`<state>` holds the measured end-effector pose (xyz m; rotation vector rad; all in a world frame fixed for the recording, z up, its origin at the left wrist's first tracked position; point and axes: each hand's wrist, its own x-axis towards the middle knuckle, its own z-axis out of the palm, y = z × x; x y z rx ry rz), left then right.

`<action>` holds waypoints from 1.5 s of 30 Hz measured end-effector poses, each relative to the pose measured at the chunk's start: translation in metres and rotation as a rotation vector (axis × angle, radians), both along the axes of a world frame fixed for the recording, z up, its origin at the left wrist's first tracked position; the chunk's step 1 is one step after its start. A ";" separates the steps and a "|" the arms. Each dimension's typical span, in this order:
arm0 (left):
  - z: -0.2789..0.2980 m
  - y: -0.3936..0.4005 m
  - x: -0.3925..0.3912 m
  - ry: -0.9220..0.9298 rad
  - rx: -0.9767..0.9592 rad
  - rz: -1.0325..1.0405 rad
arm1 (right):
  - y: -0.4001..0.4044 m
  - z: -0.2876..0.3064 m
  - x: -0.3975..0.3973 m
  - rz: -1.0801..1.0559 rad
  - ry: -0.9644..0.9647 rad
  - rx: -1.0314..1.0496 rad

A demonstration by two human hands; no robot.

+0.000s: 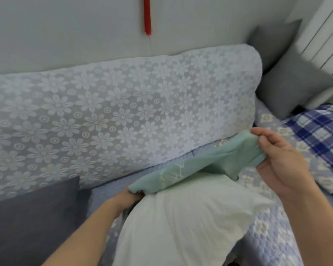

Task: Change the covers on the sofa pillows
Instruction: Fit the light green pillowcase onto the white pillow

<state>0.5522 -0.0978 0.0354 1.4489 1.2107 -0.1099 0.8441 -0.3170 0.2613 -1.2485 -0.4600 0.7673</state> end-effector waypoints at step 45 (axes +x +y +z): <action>0.332 -0.039 0.126 -0.084 0.939 0.919 | 0.099 0.087 0.164 0.008 -1.211 -0.388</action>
